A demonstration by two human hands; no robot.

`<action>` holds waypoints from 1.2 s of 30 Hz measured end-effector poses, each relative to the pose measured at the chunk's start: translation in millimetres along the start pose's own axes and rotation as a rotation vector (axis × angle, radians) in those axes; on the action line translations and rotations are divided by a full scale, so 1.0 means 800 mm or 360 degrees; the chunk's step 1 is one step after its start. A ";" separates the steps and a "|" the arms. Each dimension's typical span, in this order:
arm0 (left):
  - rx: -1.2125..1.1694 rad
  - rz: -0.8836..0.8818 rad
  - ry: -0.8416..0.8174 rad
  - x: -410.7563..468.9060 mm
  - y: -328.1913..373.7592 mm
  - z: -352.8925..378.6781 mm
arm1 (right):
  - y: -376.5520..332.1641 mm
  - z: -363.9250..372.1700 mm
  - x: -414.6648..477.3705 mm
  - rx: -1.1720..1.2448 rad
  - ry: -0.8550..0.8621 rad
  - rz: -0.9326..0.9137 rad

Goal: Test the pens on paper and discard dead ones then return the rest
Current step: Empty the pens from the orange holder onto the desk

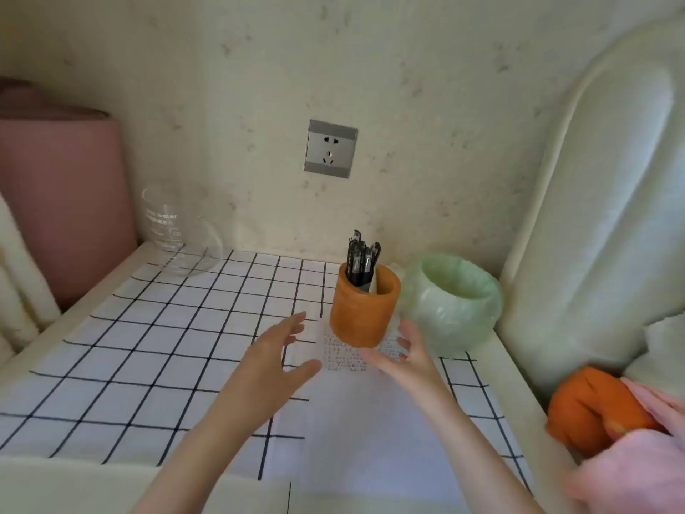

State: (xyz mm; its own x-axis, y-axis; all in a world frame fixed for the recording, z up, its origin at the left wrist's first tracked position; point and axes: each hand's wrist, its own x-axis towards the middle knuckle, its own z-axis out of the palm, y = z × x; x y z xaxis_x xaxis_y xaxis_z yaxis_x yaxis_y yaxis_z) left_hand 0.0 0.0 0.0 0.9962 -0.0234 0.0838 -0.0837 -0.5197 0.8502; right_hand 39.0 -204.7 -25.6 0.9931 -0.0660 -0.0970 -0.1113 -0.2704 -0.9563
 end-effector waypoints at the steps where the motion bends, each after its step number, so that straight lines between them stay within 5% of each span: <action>1: -0.0045 0.0021 0.0015 0.008 -0.003 0.001 | -0.004 0.007 0.007 0.0033 -0.0002 -0.0071; 19: -0.0385 -0.0210 0.0028 0.041 -0.008 0.012 | 0.012 0.046 0.079 0.0121 0.0283 -0.0494; 28: -0.1165 -0.0523 0.0142 0.037 -0.017 -0.019 | 0.004 0.035 0.039 -0.1031 0.0089 -0.1136; 36: -0.0721 -0.0611 0.0166 0.039 -0.047 -0.009 | 0.000 0.038 0.021 -0.1442 0.0139 -0.1301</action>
State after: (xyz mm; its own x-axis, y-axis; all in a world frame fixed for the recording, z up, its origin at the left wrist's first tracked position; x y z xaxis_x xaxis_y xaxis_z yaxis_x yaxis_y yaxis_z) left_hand 33.7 25.0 -25.6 0.9514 0.1900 -0.2422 0.2571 -0.0582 0.9646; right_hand 56.4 -176.6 -35.6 0.7809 0.3819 0.4944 0.5241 -0.8312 -0.1858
